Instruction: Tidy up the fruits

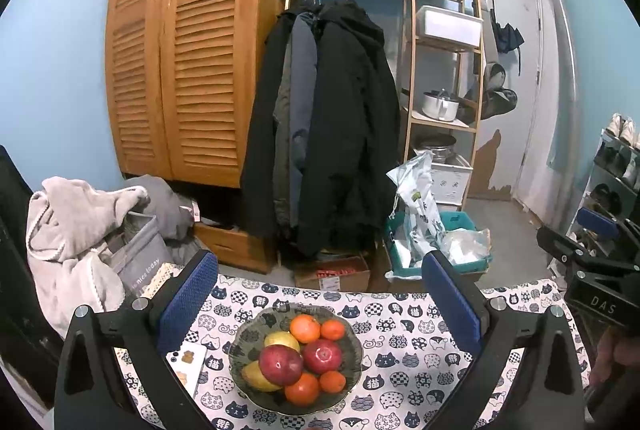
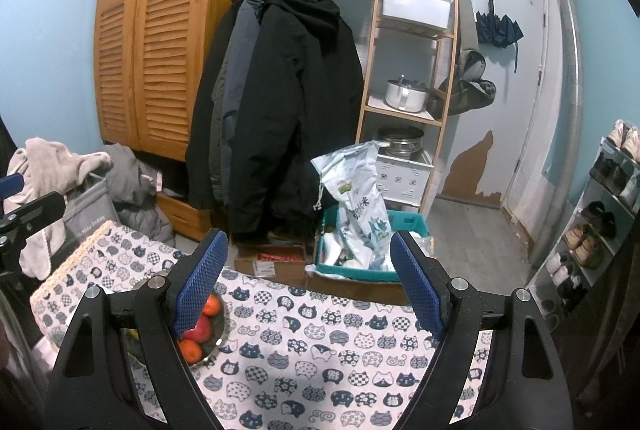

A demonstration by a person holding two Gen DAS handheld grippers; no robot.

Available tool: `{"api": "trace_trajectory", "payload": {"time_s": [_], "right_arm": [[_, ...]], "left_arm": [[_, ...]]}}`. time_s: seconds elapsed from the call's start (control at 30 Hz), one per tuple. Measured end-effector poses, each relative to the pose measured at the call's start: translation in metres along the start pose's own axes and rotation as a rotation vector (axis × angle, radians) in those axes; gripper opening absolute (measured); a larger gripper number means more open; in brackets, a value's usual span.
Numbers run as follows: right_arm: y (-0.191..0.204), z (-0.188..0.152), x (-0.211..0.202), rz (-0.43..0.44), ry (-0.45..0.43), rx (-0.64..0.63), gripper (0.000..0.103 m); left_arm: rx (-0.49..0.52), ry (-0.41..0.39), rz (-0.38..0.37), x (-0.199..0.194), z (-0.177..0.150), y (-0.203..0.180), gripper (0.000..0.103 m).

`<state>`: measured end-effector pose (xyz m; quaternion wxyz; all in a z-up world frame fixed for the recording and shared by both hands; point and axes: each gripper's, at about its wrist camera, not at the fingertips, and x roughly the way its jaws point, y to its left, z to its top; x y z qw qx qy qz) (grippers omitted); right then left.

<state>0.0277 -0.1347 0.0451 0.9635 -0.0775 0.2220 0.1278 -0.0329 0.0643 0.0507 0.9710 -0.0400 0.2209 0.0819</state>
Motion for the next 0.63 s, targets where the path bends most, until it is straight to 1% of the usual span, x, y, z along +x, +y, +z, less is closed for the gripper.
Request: {"api": "trace_trajectory", "payload": {"time_s": [0.63], "right_arm": [[-0.0007,-0.0002,-0.0002,-0.003,-0.001,0.000,0.082]], "left_arm": [[0.004,-0.006,0.002,-0.0004,0.0005,-0.0032,0.103]]}}
